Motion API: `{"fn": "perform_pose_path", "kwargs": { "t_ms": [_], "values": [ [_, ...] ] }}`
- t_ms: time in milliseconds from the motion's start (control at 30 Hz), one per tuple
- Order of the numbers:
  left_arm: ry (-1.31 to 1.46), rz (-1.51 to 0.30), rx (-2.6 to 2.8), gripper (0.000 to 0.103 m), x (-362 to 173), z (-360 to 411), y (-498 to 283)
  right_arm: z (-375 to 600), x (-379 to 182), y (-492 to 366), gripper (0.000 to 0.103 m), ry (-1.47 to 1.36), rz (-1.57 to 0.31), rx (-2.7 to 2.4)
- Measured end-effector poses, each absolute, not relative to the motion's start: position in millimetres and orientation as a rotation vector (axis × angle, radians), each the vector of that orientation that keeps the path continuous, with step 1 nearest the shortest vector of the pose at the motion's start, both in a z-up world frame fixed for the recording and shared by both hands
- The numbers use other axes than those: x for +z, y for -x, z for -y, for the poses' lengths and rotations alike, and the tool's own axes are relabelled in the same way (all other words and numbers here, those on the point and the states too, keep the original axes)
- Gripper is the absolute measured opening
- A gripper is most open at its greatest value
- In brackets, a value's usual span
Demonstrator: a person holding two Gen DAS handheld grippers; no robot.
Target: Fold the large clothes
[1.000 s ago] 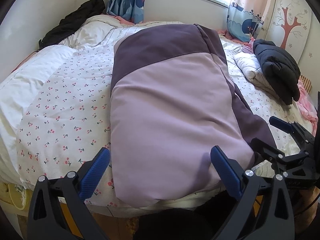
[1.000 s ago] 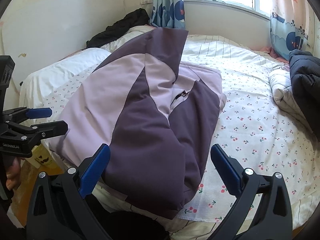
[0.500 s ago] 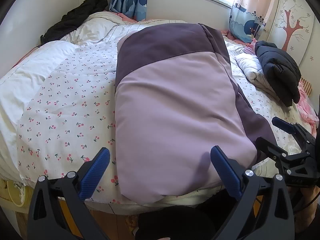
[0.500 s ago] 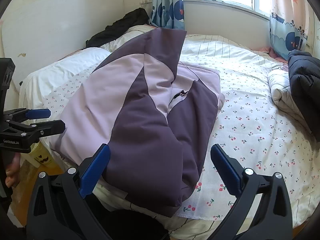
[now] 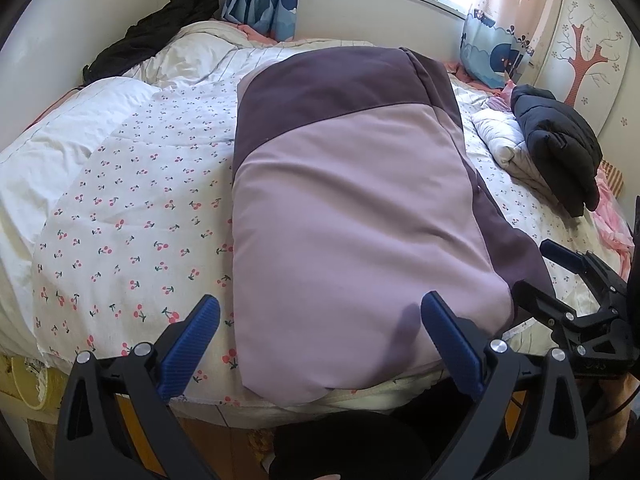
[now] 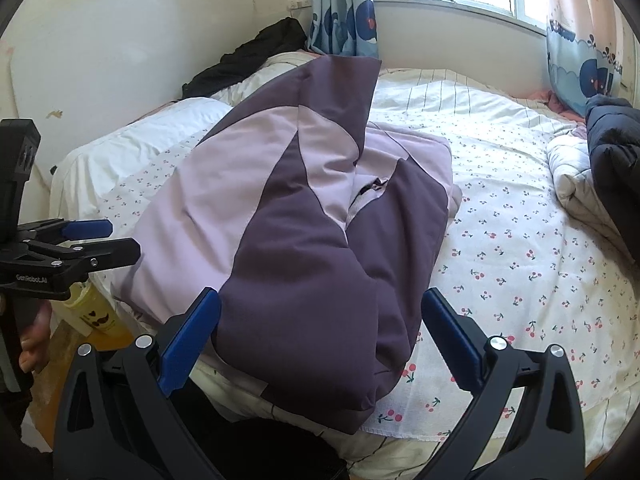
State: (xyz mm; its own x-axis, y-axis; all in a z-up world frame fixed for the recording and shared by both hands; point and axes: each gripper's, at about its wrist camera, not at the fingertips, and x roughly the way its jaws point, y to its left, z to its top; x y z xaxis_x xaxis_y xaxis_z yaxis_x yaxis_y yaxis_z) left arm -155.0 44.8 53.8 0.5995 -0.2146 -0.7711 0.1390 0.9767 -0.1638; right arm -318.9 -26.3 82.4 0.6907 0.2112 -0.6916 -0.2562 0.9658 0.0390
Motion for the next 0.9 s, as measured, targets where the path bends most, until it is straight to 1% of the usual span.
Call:
{"fn": "perform_pose_path", "kwargs": {
  "t_ms": [900],
  "values": [
    [0.076,-0.913,-0.205,0.096,50.0,-41.6,154.8,23.6,81.3,319.8,0.097,0.072,-0.773,0.256]
  ]
}}
